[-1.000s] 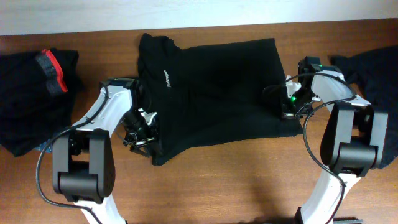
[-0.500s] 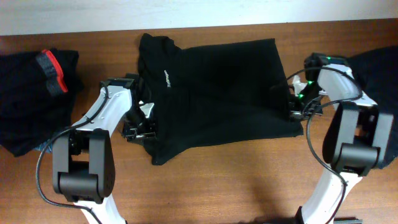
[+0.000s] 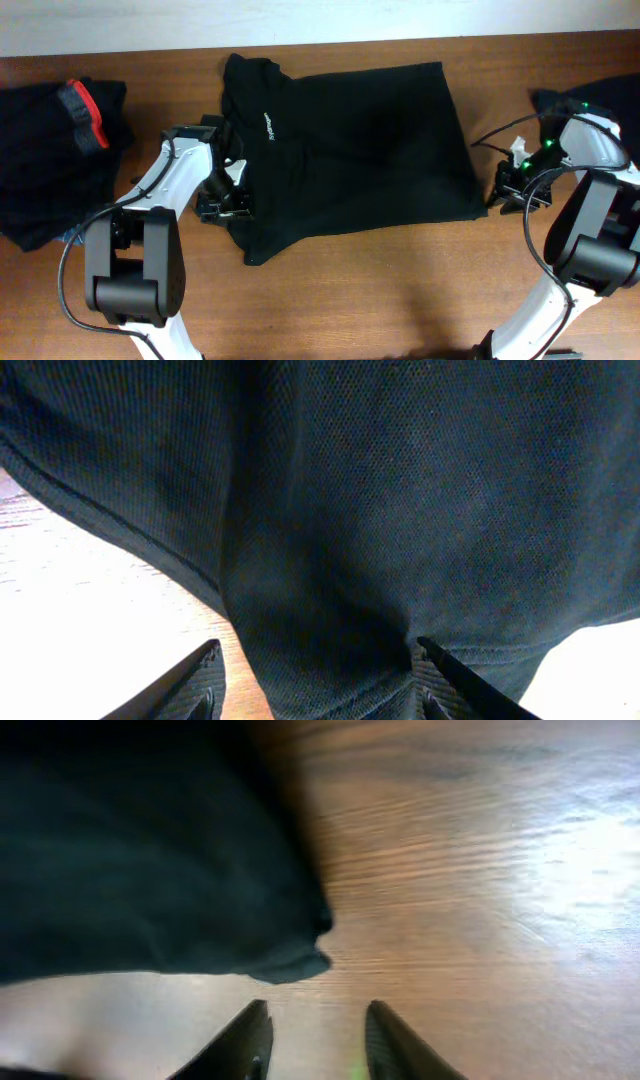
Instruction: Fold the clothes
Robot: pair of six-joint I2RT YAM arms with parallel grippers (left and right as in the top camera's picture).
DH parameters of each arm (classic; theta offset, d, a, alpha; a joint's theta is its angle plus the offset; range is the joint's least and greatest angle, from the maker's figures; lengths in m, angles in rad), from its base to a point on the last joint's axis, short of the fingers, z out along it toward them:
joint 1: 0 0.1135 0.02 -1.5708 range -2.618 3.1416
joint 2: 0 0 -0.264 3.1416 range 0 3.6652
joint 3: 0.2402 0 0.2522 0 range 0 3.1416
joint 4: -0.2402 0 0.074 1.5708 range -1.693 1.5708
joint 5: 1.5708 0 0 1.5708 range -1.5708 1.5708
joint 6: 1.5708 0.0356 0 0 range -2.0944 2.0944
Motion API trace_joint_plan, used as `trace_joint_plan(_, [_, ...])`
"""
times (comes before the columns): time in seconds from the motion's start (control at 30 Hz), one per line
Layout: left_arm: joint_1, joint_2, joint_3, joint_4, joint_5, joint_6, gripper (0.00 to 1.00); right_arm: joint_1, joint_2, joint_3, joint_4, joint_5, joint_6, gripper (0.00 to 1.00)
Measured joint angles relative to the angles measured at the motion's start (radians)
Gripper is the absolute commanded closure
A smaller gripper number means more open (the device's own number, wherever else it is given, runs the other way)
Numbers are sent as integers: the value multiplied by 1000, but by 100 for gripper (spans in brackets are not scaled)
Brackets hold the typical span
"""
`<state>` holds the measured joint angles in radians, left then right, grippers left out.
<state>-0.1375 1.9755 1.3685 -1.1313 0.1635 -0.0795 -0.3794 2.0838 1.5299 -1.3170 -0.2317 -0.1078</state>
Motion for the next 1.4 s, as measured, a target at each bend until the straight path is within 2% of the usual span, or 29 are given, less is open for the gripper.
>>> trace_joint_plan(0.17, [0, 0, 0, 3, 0, -1, 35, 14, 0, -52, 18, -26, -5, 63])
trace_joint_plan(0.43, [0, 0, 0, 23, 0, 0, 34, 14, -1, -134, 97, -52, -6, 65])
trace_joint_plan(0.53, [0, 0, 0, 26, 0, 0, 34, 15, -2, -137, 117, -60, -6, 78])
trace_joint_plan(0.63, [0, 0, 0, 27, 0, 0, 34, 14, -2, -138, 126, -67, -7, 81])
trace_joint_plan(0.73, [0, 0, 0, 30, -1, 0, 34, 15, -2, -140, 130, -68, -8, 81])
trace_joint_plan(0.83, [0, 0, 0, 30, 0, 0, 34, 14, -2, -140, 133, -70, -8, 73])
trace_joint_plan(1.23, [0, 0, 0, 30, -1, 0, 34, 14, -2, -140, 170, -71, 4, 75])
trace_joint_plan(1.33, [0, 0, 0, 30, 0, 0, 34, 14, -2, -140, 172, -74, 4, 85])
trace_joint_plan(1.37, [0, 0, 0, 30, 0, 0, 34, 14, -2, -140, 178, -74, 5, 96])
trace_joint_plan(1.4, [0, 0, 0, 30, -1, 0, 34, 14, -2, -140, 181, -74, 6, 96])
